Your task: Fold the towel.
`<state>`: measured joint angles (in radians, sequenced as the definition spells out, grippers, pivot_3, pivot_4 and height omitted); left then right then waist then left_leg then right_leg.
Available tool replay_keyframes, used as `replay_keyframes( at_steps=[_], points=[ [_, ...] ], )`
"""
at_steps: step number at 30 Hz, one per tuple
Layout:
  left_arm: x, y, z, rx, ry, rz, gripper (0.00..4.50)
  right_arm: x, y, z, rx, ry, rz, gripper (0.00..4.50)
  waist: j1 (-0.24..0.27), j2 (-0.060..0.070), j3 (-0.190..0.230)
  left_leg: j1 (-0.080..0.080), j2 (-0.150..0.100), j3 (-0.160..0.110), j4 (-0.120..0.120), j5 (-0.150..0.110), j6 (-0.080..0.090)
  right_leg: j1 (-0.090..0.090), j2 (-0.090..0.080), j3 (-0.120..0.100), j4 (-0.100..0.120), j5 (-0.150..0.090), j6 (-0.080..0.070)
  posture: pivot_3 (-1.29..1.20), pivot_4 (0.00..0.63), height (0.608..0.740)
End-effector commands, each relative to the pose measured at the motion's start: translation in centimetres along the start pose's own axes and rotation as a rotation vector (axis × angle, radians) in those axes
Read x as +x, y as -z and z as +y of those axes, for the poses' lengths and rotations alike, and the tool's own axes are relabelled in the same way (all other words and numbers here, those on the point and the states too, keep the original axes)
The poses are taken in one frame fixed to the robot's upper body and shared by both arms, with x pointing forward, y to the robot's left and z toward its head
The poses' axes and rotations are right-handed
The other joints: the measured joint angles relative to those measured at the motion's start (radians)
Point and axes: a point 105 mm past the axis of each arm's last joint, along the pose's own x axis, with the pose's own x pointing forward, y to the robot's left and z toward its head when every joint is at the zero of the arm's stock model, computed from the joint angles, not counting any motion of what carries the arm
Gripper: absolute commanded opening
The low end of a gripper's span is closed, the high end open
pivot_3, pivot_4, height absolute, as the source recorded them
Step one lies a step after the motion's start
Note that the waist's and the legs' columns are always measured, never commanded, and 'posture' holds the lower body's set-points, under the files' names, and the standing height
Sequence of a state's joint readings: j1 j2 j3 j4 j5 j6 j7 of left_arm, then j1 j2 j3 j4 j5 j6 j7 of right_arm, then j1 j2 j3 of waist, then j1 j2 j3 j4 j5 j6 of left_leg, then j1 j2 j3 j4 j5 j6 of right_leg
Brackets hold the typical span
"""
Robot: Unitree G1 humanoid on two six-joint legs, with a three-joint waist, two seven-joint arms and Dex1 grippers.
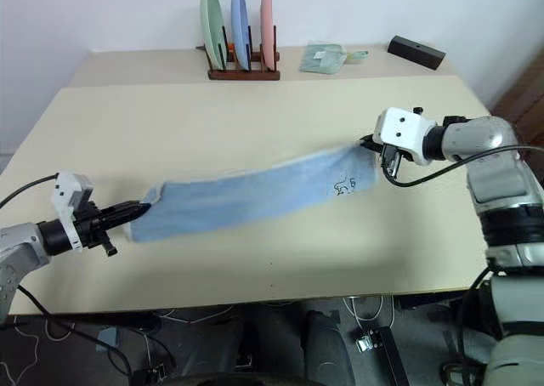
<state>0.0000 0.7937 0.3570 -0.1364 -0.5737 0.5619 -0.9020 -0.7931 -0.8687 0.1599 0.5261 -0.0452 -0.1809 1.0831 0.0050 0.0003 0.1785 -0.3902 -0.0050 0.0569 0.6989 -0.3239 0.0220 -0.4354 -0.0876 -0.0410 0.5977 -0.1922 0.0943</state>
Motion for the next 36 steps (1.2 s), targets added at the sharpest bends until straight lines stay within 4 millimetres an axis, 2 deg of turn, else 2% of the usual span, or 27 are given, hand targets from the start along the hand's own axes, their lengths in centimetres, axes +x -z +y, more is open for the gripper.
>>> replay_keyframes(
  at_steps=[1,6,12,15,18,22,23,26,28,29,32,34,36],
  points=[
    [0.3,-0.7,0.6,0.033,-0.039,-0.034,0.00,1.0,0.3,-0.9,-0.029,0.045,-0.009,0.06,-0.002,0.000,0.000,0.000,0.000,0.000,0.000,0.000,0.000,0.000,0.000,0.000,0.000,0.000,0.000,0.00,0.150,0.740],
    [0.9,-0.6,1.3,0.047,-0.091,-0.042,0.00,2.7,1.1,-0.7,-0.036,0.056,0.004,0.06,-0.006,0.000,0.000,0.000,0.000,0.000,0.000,0.000,0.000,0.000,-0.001,0.000,0.000,0.000,0.000,0.00,0.150,0.740],
    [1.3,-0.1,0.7,0.011,-0.055,-0.024,0.00,3.6,1.4,-0.6,-0.033,0.079,0.005,0.06,-0.023,0.000,0.000,0.000,0.000,0.000,0.000,0.000,0.000,0.000,0.000,0.000,0.000,0.000,0.000,0.00,0.150,0.740],
    [1.2,-0.1,0.5,-0.041,-0.033,-0.032,1.03,3.5,1.6,-1.1,-0.036,0.117,0.019,0.97,-0.023,0.000,0.000,0.000,0.000,0.000,0.000,0.000,-0.001,0.000,-0.001,0.000,0.001,0.000,0.000,0.00,0.150,0.740],
    [1.0,-0.3,0.9,-0.028,-0.059,-0.034,2.51,2.8,1.8,-1.8,-0.060,0.157,0.037,2.43,-0.022,0.000,0.000,0.000,0.000,0.000,0.000,0.000,-0.001,0.000,-0.001,0.000,0.001,0.000,0.000,0.00,0.150,0.740],
    [0.6,0.1,2.3,0.035,-0.162,-0.014,4.49,1.3,2.3,-2.8,-0.067,0.222,0.057,4.38,-0.022,0.000,0.000,0.000,0.000,-0.001,0.000,0.000,-0.001,-0.001,-0.001,0.000,0.001,0.000,0.000,0.00,0.150,0.740],
    [0.4,0.0,2.8,0.044,-0.196,-0.025,4.50,0.6,2.7,-2.9,-0.054,0.240,0.065,4.45,-0.021,0.000,0.000,0.000,0.000,-0.001,0.000,0.000,-0.001,-0.001,-0.002,0.000,0.001,0.000,0.000,0.00,0.150,0.740],
    [0.2,-0.9,3.6,0.039,-0.260,-0.097,4.50,-1.4,3.3,-3.3,0.045,0.319,0.052,4.45,-0.015,0.000,0.000,0.000,0.000,-0.001,0.000,0.000,-0.001,-0.001,-0.002,0.000,0.001,0.000,0.000,0.00,0.150,0.740],
    [0.1,-2.1,4.3,0.047,-0.323,-0.174,4.50,-2.7,3.4,-2.9,0.257,0.356,-0.009,4.45,-0.013,0.000,0.000,0.000,0.000,-0.001,0.000,0.000,-0.001,0.000,-0.003,0.000,0.000,0.000,0.000,0.00,0.150,0.740],
    [0.1,-2.4,4.8,0.049,-0.363,-0.193,4.50,-3.4,3.6,-2.0,0.384,0.347,-0.040,4.45,-0.011,0.000,0.000,0.000,0.000,-0.002,0.000,0.000,-0.001,0.000,-0.004,0.000,0.000,0.000,0.000,0.00,0.150,0.740],
    [0.6,-2.8,5.8,0.115,-0.442,-0.208,4.50,-4.1,2.8,3.1,0.646,0.175,-0.098,4.45,-0.002,0.000,-0.001,0.000,0.000,-0.004,0.000,0.000,-0.001,0.001,-0.006,-0.001,0.001,0.000,0.000,0.00,0.150,0.740],
    [1.5,-3.7,5.1,0.131,-0.392,-0.253,4.50,-4.2,3.0,5.1,0.835,0.145,-0.082,4.45,-0.002,0.001,-0.001,0.000,0.000,-0.003,-0.001,0.000,0.000,0.001,-0.007,-0.001,0.001,0.001,0.000,0.00,0.150,0.740],
    [2.7,-5.0,3.1,0.172,-0.278,-0.294,4.50,-4.0,2.6,6.5,1.056,0.147,-0.114,4.45,-0.005,0.001,-0.001,0.000,0.000,-0.002,0.000,-0.003,0.004,0.000,-0.008,0.000,0.001,0.001,-0.001,0.00,0.150,0.740]
  ],
)
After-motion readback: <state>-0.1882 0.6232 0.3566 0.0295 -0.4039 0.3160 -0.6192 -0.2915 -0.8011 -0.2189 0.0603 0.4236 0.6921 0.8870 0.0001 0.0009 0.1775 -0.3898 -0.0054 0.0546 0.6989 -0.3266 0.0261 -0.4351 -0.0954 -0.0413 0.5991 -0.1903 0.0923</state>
